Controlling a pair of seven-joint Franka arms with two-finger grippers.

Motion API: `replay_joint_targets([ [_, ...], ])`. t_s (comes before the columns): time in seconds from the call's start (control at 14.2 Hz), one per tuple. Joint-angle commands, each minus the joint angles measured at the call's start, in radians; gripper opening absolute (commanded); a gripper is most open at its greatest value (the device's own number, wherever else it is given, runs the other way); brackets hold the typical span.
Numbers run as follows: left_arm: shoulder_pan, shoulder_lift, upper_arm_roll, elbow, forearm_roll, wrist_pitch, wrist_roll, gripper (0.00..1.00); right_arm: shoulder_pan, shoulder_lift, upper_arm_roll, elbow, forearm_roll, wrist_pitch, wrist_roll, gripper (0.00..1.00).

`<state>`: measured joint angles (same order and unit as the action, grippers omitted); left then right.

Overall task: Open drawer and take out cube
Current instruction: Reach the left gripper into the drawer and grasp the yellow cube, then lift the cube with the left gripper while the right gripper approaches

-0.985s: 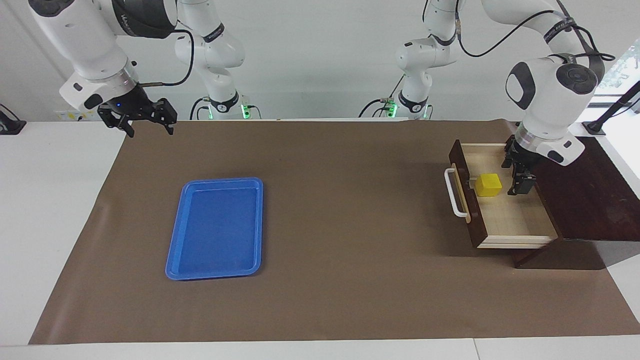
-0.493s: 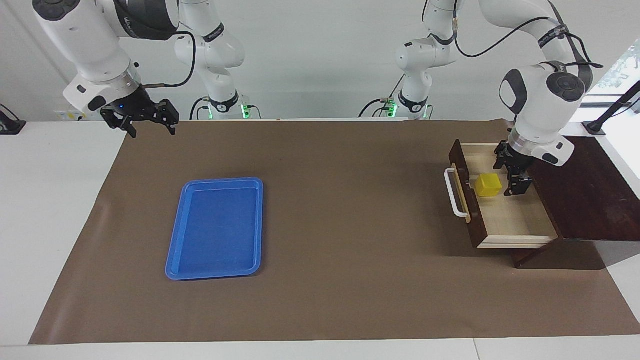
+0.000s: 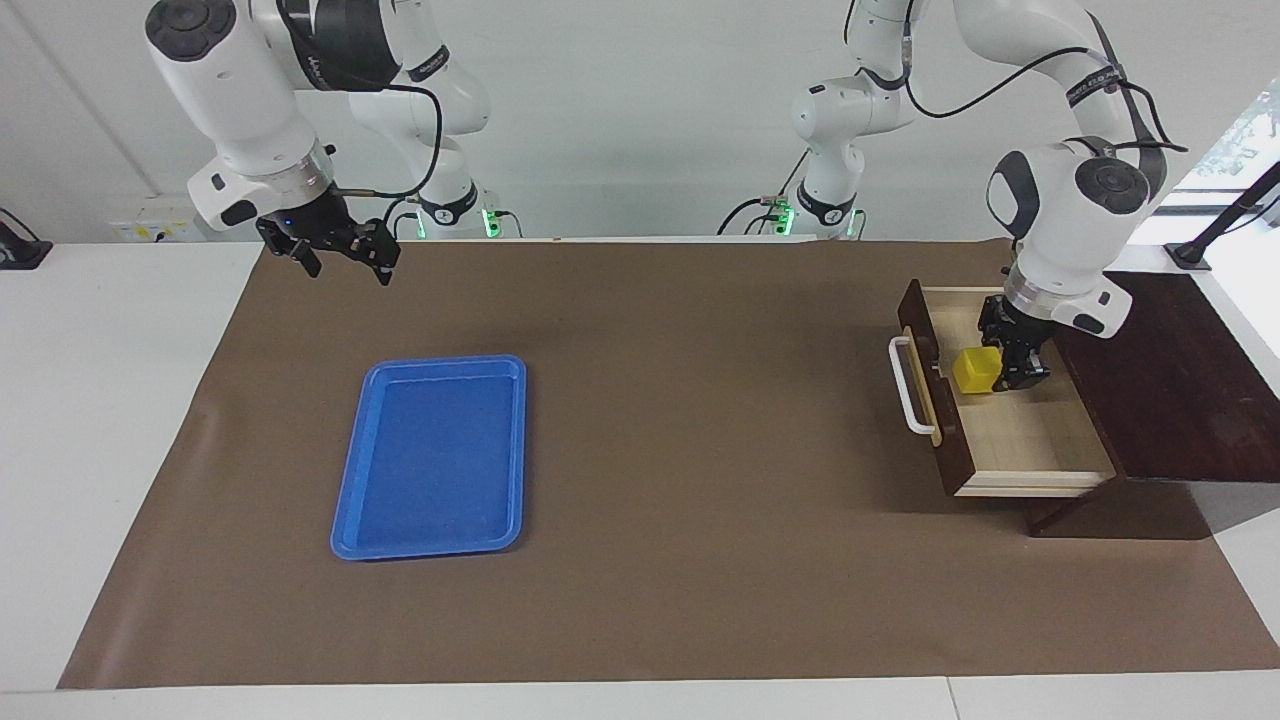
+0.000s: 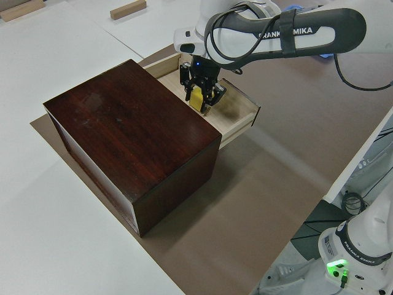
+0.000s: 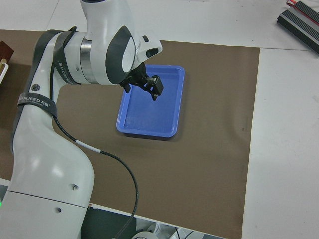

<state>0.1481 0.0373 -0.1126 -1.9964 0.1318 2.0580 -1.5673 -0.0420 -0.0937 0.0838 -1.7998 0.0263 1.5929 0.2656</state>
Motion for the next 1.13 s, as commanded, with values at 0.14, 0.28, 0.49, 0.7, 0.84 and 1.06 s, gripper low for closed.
replay_joint_targets([
  [0.14,-0.042,0.07,-0.012,0.319,-0.089,-0.32,-0.066,0.0,0.048,-0.008,0.007,-0.061,0.108,0.047,0.274,1.0],
  [0.28,-0.118,0.062,-0.012,0.32,-0.089,-0.329,-0.158,0.0,0.083,0.023,0.005,-0.069,0.168,0.079,0.419,1.0],
  [0.49,-0.25,0.052,-0.015,0.289,-0.09,-0.3,-0.344,0.0,0.142,0.081,0.007,-0.067,0.288,0.148,0.629,1.0],
  [0.7,-0.402,0.075,-0.015,0.28,-0.092,-0.283,-0.551,0.0,0.221,0.136,0.005,-0.067,0.394,0.246,0.828,1.0],
  [0.84,-0.499,0.082,-0.013,0.245,-0.133,-0.242,-0.635,0.0,0.286,0.184,0.005,-0.067,0.475,0.341,0.949,1.0],
  [1.06,-0.602,0.096,-0.012,0.19,-0.132,-0.155,-0.752,0.0,0.359,0.219,0.005,-0.075,0.567,0.444,1.061,1.0],
])
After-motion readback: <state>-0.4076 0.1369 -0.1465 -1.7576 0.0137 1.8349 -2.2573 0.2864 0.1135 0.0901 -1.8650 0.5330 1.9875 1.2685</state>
